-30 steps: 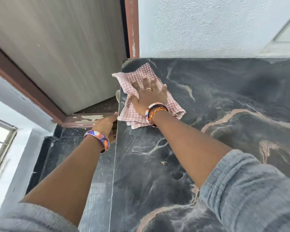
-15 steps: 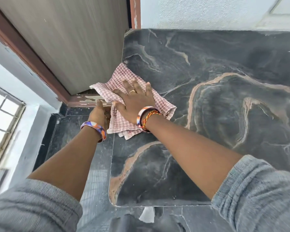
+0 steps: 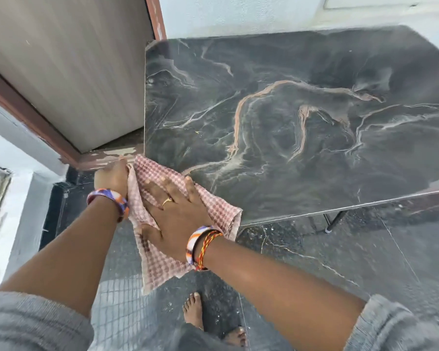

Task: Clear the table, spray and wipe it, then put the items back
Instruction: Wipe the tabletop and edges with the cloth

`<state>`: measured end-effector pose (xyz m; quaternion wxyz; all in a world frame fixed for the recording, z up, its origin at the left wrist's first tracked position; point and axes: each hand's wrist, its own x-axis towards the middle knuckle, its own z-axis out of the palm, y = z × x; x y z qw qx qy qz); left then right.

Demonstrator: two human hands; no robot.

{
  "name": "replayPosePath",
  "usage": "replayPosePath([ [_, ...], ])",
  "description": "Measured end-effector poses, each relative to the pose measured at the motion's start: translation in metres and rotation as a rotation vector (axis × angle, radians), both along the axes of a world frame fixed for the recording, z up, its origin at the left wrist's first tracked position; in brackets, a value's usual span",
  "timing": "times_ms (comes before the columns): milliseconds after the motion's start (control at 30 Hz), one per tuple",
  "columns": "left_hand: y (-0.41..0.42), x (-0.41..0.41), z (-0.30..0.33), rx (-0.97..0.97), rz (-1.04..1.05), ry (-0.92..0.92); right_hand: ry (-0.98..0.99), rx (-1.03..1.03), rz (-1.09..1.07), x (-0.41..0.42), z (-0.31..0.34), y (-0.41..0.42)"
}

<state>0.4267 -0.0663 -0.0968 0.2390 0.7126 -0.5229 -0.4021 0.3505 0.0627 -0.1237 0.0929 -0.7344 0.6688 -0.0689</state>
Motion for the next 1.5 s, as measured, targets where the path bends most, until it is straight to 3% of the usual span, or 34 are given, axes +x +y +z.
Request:
replayPosePath([
  [100, -0.012, -0.027, 0.025, -0.218, 0.015, -0.158, 0.106, -0.004, 0.06, -0.008, 0.0, 0.026],
  [200, -0.004, -0.082, 0.051, -0.432, -0.259, -0.111, 0.306, -0.049, 0.061, -0.048, -0.001, 0.055],
  [400, 0.034, -0.136, 0.038, -0.499, -0.744, -0.104, 0.419, 0.021, -0.157, -0.176, 0.004, 0.126],
  [567, 0.039, -0.122, 0.021, -0.574, -1.126, -0.175, 0.291, 0.207, -0.631, -0.252, 0.009, 0.185],
  [700, 0.029, -0.112, 0.016, -0.609, -1.165, -0.219, 0.17, 0.177, -0.789, -0.233, 0.005, 0.184],
  [833, 0.03, -0.129, 0.023, -0.58, -1.114, -0.169, 0.105, 0.109, -0.678, -0.155, 0.008, 0.147],
  [933, 0.04, -0.156, 0.031, -0.597, -1.179, -0.142, 0.169, -0.089, -0.467, -0.102, 0.0, 0.116],
  [1000, 0.048, -0.175, 0.035, -0.6, -1.254, -0.12, 0.21, -0.102, -0.388, -0.095, -0.005, 0.107],
  [1167, 0.074, -0.221, 0.035, -0.632, -1.393, -0.146, 0.356, -0.117, -0.226, -0.146, -0.017, 0.124],
  [1333, 0.098, -0.267, 0.028, -0.657, -1.492, -0.208, 0.35, -0.076, -0.312, -0.224, -0.011, 0.164],
  [1500, 0.129, -0.341, 0.021, -0.687, -1.45, -0.185, 0.304, -0.06, -0.366, -0.324, -0.007, 0.209],
])
